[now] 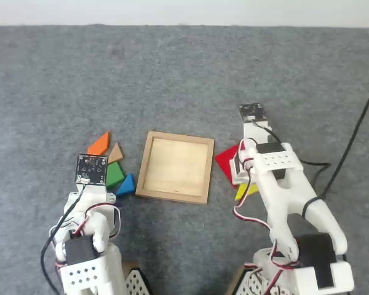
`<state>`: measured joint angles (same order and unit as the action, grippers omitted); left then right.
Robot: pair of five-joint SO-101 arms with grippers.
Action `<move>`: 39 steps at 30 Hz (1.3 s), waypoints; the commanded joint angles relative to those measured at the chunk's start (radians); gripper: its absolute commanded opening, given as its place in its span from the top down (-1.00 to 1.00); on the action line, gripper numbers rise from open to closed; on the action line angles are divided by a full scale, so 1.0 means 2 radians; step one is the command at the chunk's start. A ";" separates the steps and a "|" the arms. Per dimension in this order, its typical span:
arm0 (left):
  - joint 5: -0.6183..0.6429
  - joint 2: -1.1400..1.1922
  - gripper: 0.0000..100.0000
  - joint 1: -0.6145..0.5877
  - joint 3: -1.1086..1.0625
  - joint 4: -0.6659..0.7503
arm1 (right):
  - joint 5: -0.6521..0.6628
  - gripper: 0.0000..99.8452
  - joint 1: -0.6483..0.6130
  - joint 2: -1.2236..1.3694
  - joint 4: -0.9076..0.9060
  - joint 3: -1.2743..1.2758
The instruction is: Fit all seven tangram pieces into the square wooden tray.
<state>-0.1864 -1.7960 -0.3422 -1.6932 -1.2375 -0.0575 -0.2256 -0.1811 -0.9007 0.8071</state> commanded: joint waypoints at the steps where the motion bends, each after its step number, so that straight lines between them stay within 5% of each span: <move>1: 0.003 -0.010 0.97 0.003 0.004 -0.003 | -0.015 0.50 0.003 -0.001 0.011 -0.024; 15: 0.003 -0.010 0.97 0.003 0.004 -0.003 | 0.007 0.50 0.000 0.000 0.016 0.007; 39: 0.003 -0.010 0.97 0.003 0.004 -0.003 | 0.114 0.47 0.024 -0.007 -0.104 -0.005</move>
<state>-0.1864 -1.7960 -0.3422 -1.6932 -1.2375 0.1281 -0.1964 -0.1765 -1.0633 0.8255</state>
